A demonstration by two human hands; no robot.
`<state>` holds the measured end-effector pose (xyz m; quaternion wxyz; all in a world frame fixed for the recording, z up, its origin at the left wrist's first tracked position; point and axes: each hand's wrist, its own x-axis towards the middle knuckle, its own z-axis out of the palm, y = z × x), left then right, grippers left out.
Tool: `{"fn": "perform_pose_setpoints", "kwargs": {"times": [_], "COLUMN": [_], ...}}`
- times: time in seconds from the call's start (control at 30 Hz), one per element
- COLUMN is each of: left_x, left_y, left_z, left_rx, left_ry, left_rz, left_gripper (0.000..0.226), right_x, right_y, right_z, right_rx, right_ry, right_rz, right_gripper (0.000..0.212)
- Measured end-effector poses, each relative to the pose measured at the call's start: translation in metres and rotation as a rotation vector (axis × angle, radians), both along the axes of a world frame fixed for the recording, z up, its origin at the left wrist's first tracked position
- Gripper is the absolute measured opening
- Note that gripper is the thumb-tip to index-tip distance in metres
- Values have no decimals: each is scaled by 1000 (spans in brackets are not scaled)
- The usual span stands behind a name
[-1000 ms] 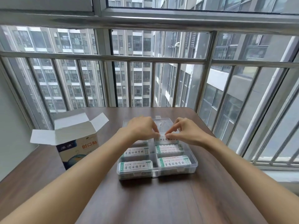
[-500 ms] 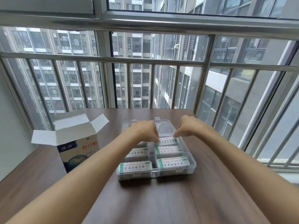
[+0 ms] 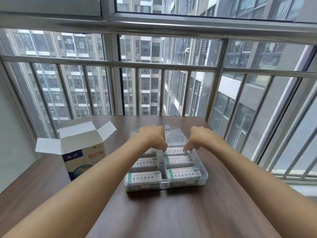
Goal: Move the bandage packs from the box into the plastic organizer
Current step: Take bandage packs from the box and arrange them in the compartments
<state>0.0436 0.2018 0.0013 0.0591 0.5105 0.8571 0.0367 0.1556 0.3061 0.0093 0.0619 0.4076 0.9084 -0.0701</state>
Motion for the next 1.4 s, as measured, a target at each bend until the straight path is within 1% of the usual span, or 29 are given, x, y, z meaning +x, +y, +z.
{"fn": "perform_pose_setpoints", "kwargs": {"times": [0.1,0.2,0.27,0.33,0.4,0.47,0.53,0.6,0.67,0.7,0.73,0.8,0.83,0.9,0.97,1.03,1.13,1.23,1.3,1.33,1.4], "left_x": [3,-1,-3,-3,-5,-13,-26,-41,-53,-57,-61,-61,-59,-53,-46,-42,-38,-35,-33,-33,-31], "left_y": [-2,-13,-32,-62,-99,-135,-165,-191,-212,-217,-223,-225,-226,-229,-234,-237,-241,-244,-244,-243,-241], "left_z": [0,4,13,24,31,28,17,1,-16,-25,-31,-38,-38,-36,-34,-37,-42,-46,-49,-51,-55], "left_rx": [22,135,251,444,672,847,949,980,984,1004,1042,1125,1157,1205,1205,1177,1160,1176,1182,1184,1185], "left_ry": [35,37,33,4,19,105,201,224,136,37,-97,-402,-497,-542,-511,-439,-378,-395,-404,-402,-401], "left_rz": [-2,7,12,35,110,206,350,517,627,646,646,543,460,306,190,107,67,49,42,32,11], "left_gripper": [23,17,18,19,17,16,18,31,43,45,42,29,23,14,18,22,29,35,35,34,33], "right_x": [5,13,18,17,10,-1,-14,-32,-49,-53,-58,-59,-58,-53,-45,-37,-27,-19,-19,-21,-31], "right_y": [-7,-11,-15,-28,-50,-79,-107,-134,-160,-169,-179,-183,-182,-176,-173,-172,-172,-180,-190,-198,-215], "right_z": [5,16,24,30,31,31,25,9,-16,-28,-38,-49,-51,-54,-57,-60,-63,-57,-51,-46,-38], "right_rx": [57,104,160,223,215,128,93,177,346,408,456,490,507,551,583,581,554,492,420,370,265], "right_ry": [27,71,99,171,311,488,600,621,608,634,701,862,925,997,987,944,889,836,800,737,525], "right_rz": [12,-1,13,74,205,372,557,700,774,782,786,763,765,785,826,846,867,915,939,930,837], "right_gripper": [28,31,31,32,27,22,34,48,50,44,35,19,14,8,4,2,11,22,29,33,34]}}
